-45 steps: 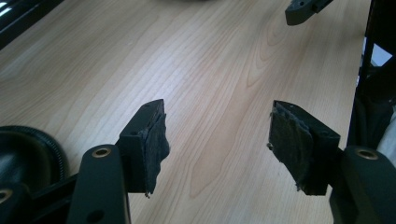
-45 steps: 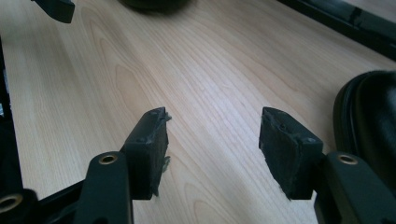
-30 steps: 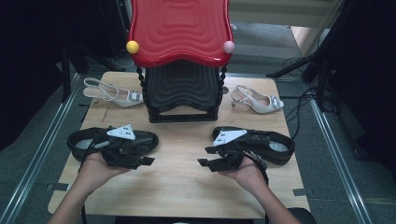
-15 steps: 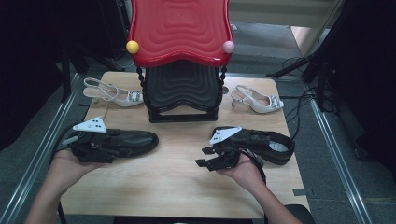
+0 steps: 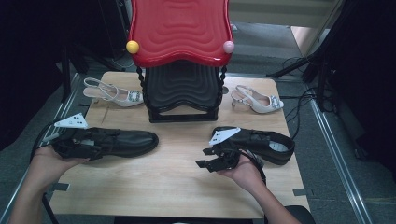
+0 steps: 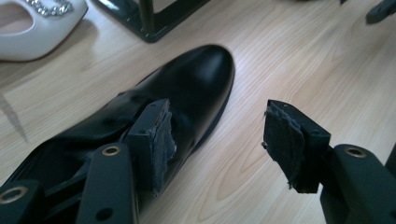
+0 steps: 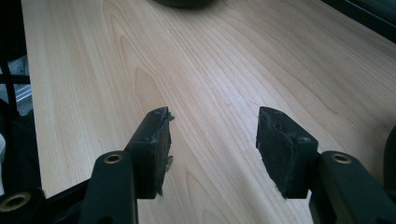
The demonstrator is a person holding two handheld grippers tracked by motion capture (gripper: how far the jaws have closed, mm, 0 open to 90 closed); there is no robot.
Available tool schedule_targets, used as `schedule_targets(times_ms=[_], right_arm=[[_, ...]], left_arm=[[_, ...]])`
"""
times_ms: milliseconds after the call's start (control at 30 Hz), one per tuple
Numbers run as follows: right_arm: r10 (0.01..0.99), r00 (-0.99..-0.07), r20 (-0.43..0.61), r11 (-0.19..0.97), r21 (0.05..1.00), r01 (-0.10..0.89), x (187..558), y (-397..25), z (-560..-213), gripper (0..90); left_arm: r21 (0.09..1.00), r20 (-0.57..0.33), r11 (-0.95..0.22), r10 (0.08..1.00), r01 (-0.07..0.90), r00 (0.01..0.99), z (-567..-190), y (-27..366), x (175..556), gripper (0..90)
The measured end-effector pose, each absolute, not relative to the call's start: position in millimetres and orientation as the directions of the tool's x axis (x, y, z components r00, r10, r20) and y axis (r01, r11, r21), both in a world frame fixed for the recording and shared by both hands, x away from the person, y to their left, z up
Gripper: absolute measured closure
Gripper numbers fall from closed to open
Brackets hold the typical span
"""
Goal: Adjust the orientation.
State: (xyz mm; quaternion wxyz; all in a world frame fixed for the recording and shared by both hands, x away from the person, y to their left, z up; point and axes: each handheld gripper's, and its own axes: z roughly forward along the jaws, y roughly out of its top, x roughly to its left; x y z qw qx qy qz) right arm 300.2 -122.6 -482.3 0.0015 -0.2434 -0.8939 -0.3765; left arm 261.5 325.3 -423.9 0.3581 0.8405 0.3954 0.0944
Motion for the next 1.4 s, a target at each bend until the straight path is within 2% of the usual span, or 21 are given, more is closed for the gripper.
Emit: schedule_targets(times_ms=[333,833,1033,1133,1167,1367,1400], right_arm=[[0.449,-0.874,0.188,0.599,0.662,0.450,300,-125,-484,46.0],[0.440,-0.878,0.190,0.610,0.654,0.448,300,-123,-487,45.3],[0.445,-0.878,0.175,0.615,0.653,0.442,300,-121,-488,45.1],[0.443,-0.880,0.172,0.618,0.653,0.439,301,-120,-489,45.1],[0.443,-0.880,0.172,0.618,0.653,0.439,301,-120,-489,45.1],[0.448,-0.877,0.174,0.613,0.654,0.443,302,-121,-489,45.4],[0.448,-0.877,0.174,0.613,0.654,0.443,302,-121,-489,45.4]], left_arm=[[0.646,-0.175,-0.374,0.776,0.666,0.606,-436,359,265,41.0],[0.609,-0.215,-0.358,0.784,0.707,0.582,-471,356,287,43.5],[0.618,-0.268,-0.347,0.750,0.705,0.604,-475,350,298,45.6],[0.618,-0.269,-0.378,0.722,0.689,0.637,-478,341,300,56.9],[0.612,-0.282,-0.377,0.717,0.695,0.638,-478,340,302,56.9],[0.604,-0.362,-0.346,0.684,0.718,0.633,-477,343,304,75.4],[0.601,-0.372,-0.342,0.680,0.722,0.632,-477,344,304,75.4]])
